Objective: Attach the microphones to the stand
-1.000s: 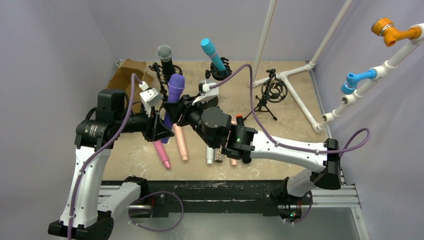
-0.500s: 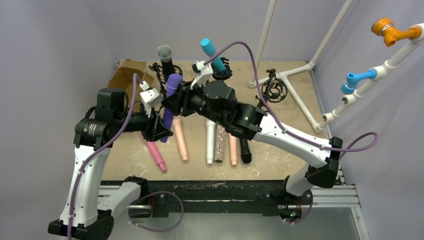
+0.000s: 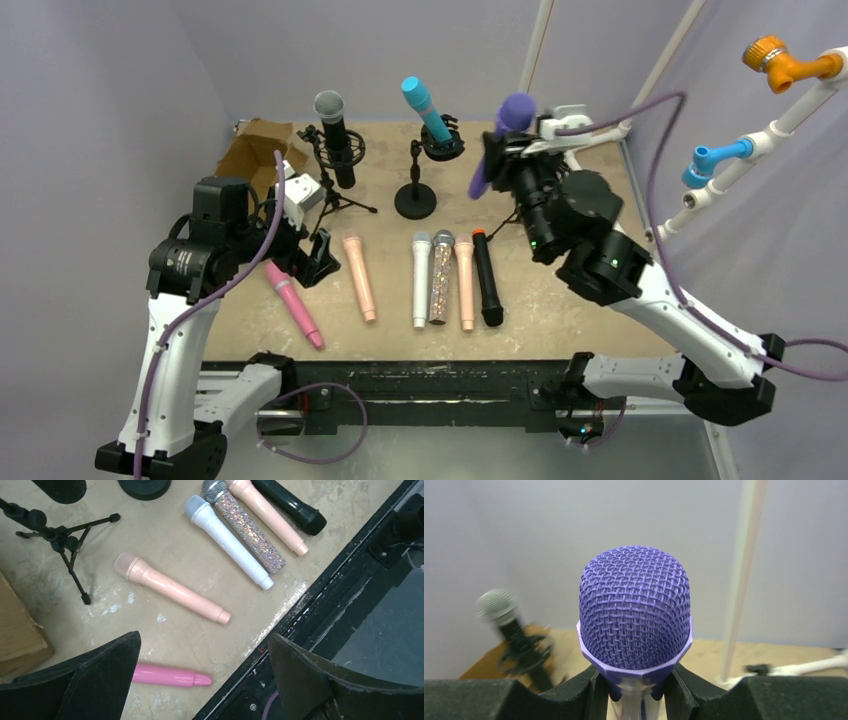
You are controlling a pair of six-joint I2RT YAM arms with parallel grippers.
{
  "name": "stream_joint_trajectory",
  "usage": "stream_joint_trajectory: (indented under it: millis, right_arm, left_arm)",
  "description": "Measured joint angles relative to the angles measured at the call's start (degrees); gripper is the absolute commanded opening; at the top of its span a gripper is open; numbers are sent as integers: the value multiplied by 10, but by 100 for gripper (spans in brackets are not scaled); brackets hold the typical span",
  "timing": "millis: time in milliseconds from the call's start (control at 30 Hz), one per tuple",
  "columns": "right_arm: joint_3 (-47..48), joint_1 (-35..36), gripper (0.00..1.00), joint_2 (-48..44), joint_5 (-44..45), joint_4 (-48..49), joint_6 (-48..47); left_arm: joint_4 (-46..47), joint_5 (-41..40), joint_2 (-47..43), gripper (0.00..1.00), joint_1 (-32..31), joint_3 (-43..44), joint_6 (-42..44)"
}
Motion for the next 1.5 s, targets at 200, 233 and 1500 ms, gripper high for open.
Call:
stream_joint_trajectory:
  millis: [200, 233, 1500]
  right_arm:
    - [-81, -107, 0, -77, 61, 114, -93]
    - [-85, -122, 0, -78, 63, 123, -100]
    - [-162, -219, 0, -83, 78, 174, -132]
  left_arm:
    - [2, -34, -2, 100, 0, -1, -1]
    - [3, -37, -2, 100, 0, -2, -1]
    - [18, -60, 7, 100, 0, -14, -10]
